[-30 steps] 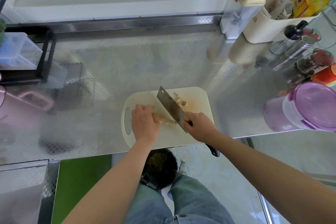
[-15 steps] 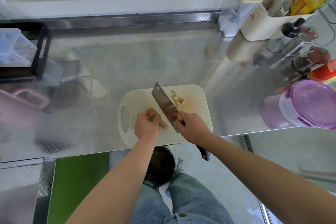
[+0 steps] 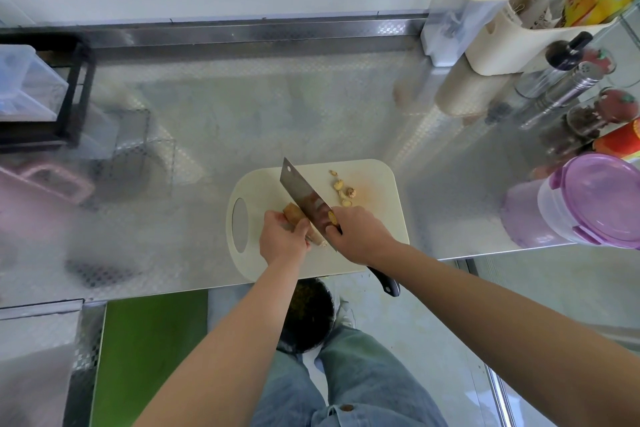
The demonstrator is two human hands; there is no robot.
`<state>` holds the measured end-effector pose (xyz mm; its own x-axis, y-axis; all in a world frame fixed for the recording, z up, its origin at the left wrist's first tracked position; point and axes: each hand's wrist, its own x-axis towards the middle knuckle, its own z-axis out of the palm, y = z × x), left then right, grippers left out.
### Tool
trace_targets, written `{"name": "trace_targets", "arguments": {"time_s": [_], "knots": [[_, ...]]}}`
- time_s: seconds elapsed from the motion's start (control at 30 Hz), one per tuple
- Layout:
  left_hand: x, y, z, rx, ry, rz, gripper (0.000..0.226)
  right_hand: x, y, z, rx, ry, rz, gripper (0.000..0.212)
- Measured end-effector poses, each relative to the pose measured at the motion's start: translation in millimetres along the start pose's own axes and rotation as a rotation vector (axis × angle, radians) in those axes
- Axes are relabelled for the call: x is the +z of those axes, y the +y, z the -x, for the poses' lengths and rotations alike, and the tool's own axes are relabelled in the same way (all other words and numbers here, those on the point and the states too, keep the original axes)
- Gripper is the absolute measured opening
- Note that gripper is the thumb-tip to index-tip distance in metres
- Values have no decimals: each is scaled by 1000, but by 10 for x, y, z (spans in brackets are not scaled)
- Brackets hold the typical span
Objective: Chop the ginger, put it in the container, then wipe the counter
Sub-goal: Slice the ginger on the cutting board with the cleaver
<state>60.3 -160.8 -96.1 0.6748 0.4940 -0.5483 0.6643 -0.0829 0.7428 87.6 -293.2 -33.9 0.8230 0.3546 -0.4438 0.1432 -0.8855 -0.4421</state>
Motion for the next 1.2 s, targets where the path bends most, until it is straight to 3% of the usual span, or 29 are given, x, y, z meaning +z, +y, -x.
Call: {"name": "trace_targets", "arguments": {"time_s": [0.13,0.3,0.63,1.0,1.2], "knots": [[30,-23,-35,18,-8,-24,33,-17,-25,-26,-5,-27,35,16],[65,-63,-97,23,-21,-10,33,-24,-4,-76,-11,-49,34,34],[84,-96,-126,47,-22,-35,33,20,32,-122,-21,-37,26,37],[67,-73,-143,18,-49,-38,31,-7,29,-93,-59,-45,92,38],[55,-59,-121,22,-65,-43,26,91,-31,-168,-59,-41,86,18]]}}
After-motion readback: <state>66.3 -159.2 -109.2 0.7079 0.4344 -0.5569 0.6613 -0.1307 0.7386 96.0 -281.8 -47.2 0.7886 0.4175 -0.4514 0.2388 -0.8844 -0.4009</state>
